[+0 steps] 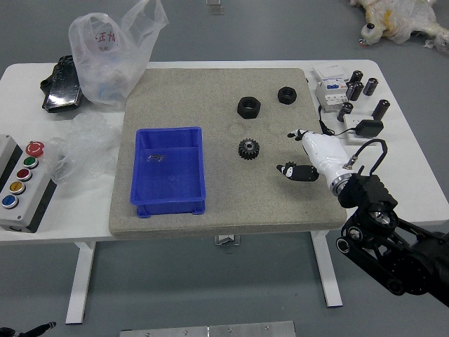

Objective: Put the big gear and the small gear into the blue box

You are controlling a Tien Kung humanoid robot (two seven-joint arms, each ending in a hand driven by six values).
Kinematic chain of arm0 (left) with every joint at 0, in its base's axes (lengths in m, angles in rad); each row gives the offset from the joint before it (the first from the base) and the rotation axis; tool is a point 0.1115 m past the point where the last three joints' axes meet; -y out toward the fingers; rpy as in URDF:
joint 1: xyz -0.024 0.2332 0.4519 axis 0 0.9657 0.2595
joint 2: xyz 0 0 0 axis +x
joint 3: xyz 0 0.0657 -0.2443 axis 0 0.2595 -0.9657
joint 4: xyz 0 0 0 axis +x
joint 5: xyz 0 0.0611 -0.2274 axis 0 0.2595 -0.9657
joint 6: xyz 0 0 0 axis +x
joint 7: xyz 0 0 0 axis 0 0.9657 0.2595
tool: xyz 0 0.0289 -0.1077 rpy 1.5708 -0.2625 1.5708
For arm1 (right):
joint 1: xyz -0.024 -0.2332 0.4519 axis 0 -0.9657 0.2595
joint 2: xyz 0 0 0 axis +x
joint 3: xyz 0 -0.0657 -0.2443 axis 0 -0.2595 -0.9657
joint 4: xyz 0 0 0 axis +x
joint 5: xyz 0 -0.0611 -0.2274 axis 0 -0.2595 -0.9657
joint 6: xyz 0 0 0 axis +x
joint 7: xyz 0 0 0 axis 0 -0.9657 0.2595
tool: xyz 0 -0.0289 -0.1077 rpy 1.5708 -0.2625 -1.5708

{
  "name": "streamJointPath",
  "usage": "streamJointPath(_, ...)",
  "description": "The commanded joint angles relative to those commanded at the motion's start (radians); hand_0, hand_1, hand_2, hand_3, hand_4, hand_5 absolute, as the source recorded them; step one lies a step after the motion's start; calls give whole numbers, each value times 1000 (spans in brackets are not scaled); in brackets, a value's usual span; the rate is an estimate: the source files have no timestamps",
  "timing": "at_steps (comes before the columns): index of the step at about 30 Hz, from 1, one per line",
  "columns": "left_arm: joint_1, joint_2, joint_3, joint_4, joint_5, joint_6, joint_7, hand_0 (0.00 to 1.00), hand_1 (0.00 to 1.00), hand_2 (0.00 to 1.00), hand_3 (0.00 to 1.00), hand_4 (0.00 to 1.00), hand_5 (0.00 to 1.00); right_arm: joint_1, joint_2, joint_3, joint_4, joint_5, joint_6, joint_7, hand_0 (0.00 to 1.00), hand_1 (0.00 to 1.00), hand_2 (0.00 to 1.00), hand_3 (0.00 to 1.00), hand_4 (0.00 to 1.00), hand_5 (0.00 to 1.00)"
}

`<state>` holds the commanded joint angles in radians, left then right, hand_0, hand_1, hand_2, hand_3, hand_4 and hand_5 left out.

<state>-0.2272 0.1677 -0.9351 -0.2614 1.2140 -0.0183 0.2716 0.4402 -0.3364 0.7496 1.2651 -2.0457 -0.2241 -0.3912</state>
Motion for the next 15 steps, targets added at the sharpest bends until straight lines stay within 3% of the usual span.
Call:
streamJointPath(5,5,-2,-4,-1,4,-1,3,859,657,602,774,789,802,10,6,-33,-49,33,-4,11,493,660,712,743,735,330)
streamJointPath(6,5,-2,-4,-1,4,-1,3,859,658,602,774,788,800,12,9,-41,-58,38,-5,12,451,630,618,681,590,301)
streamJointPath(11,6,-4,1,-2,1,-1,1,859,658,602,774,788,800,19,24,-67,-102,54,-9,18,451,630,618,681,590,301)
streamJointPath(12,6,-5,3,-2,-2,-1,-1,858,655,602,774,788,800,20,27,-70,-110,57,-13,20,430,561,478,583,381,122)
streamJointPath(15,6,-6,7,-2,-6,-1,-2,858,655,602,774,788,800,20,29,-76,-120,68,-26,23,430,561,478,583,381,122)
